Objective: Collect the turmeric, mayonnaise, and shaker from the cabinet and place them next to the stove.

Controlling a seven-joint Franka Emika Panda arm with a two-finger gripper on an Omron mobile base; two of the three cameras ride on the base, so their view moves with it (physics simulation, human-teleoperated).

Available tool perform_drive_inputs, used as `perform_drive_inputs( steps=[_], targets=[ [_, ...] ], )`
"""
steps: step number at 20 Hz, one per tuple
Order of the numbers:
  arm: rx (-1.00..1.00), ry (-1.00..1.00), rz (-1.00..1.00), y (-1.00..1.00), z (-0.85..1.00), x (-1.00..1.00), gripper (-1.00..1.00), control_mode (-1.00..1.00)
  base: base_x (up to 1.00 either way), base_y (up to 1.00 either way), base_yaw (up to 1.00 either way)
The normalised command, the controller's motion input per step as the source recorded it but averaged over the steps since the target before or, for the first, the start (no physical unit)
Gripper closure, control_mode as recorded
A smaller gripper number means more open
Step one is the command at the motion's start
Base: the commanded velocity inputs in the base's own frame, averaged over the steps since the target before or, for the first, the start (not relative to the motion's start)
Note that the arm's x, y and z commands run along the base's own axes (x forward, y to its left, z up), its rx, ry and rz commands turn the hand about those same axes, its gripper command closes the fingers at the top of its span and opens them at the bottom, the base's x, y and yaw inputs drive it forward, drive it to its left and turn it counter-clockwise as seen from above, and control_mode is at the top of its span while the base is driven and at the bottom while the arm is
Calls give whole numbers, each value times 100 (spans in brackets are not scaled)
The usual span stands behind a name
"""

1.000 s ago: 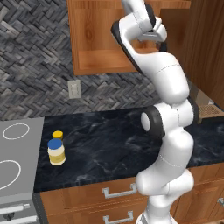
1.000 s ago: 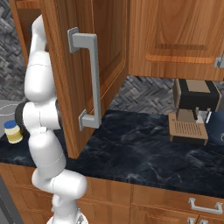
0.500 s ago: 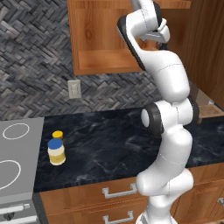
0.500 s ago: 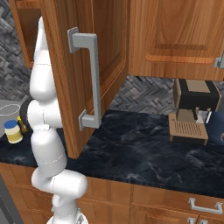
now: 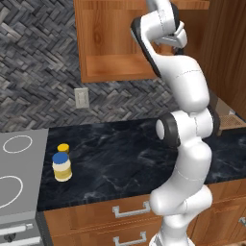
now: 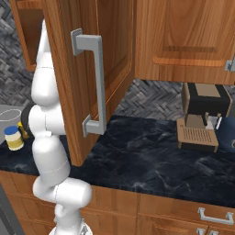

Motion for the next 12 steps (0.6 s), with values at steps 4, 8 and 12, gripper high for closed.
perform_drive_inputs(
  steps=[4, 8, 12],
  targets=[
    [1, -16, 0, -19, 0, 3, -100, -100, 0, 0, 0],
    [1, -16, 0, -23, 0, 10, -100, -100, 0, 0, 0],
    [0, -12, 0, -33, -1, 12, -100, -100, 0, 0, 0]
  ],
)
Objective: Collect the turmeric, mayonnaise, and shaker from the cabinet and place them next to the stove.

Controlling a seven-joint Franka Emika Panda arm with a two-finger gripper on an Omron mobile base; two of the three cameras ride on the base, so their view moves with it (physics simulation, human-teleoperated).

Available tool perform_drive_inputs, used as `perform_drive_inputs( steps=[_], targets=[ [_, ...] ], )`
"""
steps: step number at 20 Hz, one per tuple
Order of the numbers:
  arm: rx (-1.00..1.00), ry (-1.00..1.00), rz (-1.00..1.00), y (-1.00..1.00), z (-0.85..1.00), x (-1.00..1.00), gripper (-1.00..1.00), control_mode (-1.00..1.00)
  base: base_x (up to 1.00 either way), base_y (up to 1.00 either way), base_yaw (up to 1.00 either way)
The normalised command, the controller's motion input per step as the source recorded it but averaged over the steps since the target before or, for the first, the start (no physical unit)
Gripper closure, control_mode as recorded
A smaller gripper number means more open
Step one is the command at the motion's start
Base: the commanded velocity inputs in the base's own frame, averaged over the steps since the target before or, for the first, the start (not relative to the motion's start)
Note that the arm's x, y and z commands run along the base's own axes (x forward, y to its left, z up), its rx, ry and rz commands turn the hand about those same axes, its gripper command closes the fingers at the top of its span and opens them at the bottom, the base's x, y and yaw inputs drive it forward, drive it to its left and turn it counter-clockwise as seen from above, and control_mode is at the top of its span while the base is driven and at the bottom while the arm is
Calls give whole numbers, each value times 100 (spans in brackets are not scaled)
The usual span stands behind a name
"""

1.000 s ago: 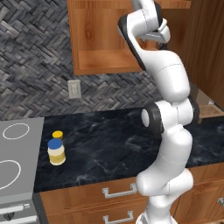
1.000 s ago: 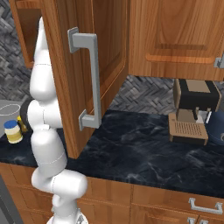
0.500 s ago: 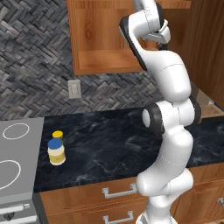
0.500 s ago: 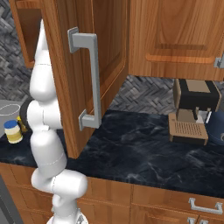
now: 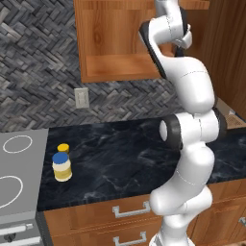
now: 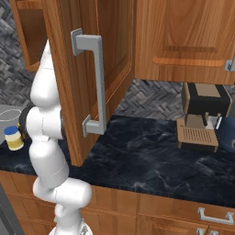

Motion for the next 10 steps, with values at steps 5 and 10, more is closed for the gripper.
perform_drive_inputs(
  steps=[5, 10],
  targets=[
    [0, -7, 0, -27, -13, 20, -100, -100, 0, 0, 0],
    [0, -2, 0, -25, -23, 14, -100, -100, 0, 0, 0]
  ],
)
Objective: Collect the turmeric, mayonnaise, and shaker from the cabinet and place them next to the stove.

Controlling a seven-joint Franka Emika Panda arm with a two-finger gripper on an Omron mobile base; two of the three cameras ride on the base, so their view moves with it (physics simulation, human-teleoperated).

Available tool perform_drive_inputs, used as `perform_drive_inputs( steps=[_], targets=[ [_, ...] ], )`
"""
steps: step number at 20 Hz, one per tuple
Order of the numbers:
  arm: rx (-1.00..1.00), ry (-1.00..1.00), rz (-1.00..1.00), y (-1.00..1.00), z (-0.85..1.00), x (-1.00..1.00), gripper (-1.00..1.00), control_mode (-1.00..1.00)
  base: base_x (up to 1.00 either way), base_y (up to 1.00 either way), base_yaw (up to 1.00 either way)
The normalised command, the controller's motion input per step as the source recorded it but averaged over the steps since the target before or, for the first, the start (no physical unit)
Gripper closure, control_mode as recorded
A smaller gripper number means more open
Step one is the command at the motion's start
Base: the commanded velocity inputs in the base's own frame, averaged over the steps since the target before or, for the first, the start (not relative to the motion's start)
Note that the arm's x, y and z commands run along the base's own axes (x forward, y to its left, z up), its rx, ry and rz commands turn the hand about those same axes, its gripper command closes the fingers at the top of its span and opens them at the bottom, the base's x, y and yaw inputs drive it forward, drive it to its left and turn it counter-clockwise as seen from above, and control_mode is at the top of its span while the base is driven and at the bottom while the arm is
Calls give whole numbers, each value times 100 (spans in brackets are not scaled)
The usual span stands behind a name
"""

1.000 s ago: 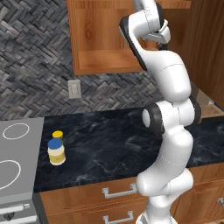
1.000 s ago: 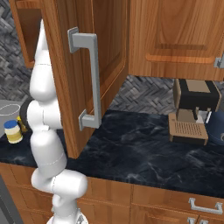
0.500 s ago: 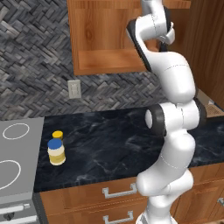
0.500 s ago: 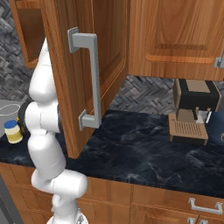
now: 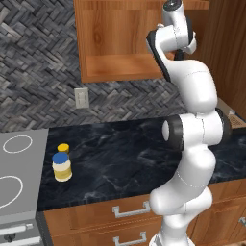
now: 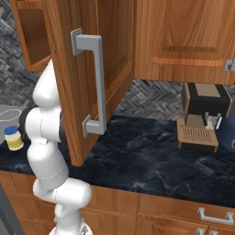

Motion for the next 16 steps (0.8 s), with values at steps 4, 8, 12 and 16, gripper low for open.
perform_drive_inputs(
  steps=[4, 8, 12, 16],
  targets=[
    [0, 0, 0, -20, -14, 6, -100, -100, 0, 0, 0],
    [0, 0, 0, -15, -16, 1, -100, -100, 0, 0, 0],
    [0, 0, 0, -13, -15, 0, -100, -100, 0, 0, 0],
    [0, 0, 0, -2, -15, 0, 100, -100, 0, 0, 0]
  ],
)
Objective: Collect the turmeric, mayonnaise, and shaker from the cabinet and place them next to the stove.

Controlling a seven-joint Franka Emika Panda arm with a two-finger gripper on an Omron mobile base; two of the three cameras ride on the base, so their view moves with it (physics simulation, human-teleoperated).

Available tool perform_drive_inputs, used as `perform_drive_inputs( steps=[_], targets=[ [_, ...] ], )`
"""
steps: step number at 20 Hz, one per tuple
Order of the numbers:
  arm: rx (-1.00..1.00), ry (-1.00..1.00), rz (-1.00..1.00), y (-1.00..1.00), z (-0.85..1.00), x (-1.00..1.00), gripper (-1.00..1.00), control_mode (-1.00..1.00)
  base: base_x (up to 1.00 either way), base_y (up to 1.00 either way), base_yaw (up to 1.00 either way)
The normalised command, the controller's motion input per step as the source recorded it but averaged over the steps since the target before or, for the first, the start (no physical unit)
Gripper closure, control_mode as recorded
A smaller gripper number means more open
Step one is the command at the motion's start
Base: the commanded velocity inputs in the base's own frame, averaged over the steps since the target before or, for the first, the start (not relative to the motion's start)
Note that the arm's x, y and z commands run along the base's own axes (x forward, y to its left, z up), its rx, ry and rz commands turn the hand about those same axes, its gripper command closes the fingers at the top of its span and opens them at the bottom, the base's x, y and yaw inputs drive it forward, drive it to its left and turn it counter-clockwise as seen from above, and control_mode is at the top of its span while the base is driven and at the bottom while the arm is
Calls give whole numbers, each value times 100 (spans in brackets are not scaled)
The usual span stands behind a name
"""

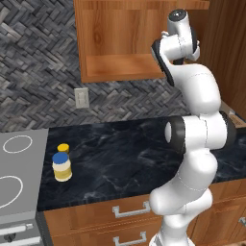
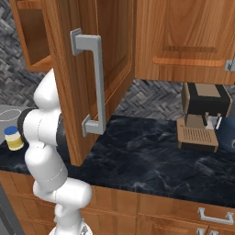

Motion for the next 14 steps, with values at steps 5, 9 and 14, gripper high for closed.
perform_drive_inputs(
  steps=[5, 9, 14],
  targets=[
    [0, 0, 0, 0, -8, 0, 100, -100, 0, 0, 0],
    [0, 0, 0, 0, -1, 0, 100, -100, 0, 0, 0],
    [0, 0, 0, 0, -1, 0, 100, -100, 0, 0, 0]
  ],
)
